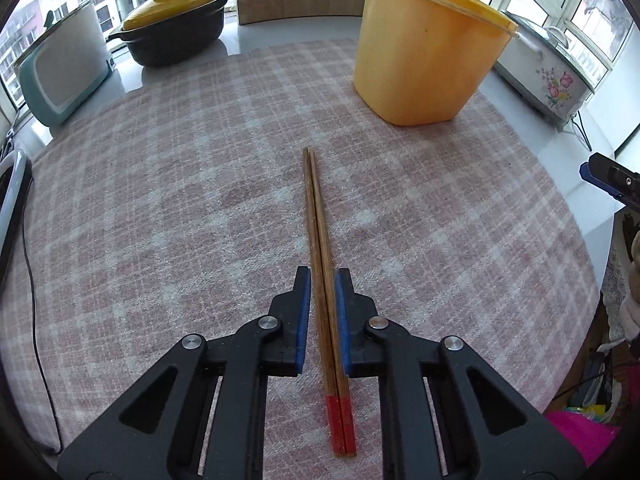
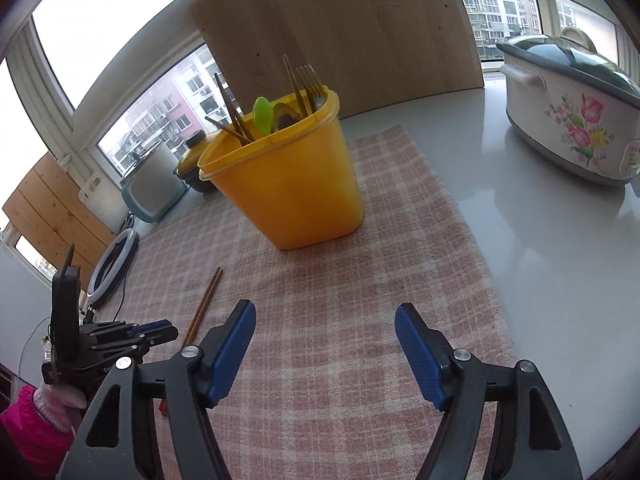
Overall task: Organize utensils
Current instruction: 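Move both open tools down to the red-tipped chopstick pair on the tablecloth, then grasp one red-tipped chopstick with the left tool while the right tool grasps the other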
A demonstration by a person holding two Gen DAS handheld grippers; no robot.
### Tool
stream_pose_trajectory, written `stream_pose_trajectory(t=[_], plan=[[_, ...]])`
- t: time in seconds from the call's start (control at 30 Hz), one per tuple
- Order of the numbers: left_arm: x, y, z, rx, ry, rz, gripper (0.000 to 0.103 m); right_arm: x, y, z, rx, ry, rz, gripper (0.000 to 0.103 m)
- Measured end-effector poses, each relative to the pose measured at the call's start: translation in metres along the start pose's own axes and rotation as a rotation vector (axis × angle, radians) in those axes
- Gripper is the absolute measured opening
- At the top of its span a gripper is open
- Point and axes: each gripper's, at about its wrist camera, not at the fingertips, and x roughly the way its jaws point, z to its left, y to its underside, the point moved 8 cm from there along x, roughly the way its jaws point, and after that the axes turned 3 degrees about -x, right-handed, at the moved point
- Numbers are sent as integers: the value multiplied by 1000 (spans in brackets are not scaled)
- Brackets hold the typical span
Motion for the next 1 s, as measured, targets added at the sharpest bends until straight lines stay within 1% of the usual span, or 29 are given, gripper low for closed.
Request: stream_pose_trajectory(t=[0.13, 0.5, 0.73, 1.0], plan=[[8, 1, 2, 22, -26, 7, 8, -3, 5, -8, 38, 4, -2, 75], [21, 1, 8, 35, -49, 24, 8, -6, 13, -20, 89, 8, 4, 75], [23, 0, 9, 53, -64, 21, 8, -4, 13, -17, 95, 5, 7, 75], [27, -2, 9, 66, -62, 25, 8, 4, 13, -7, 97, -9, 14, 74]])
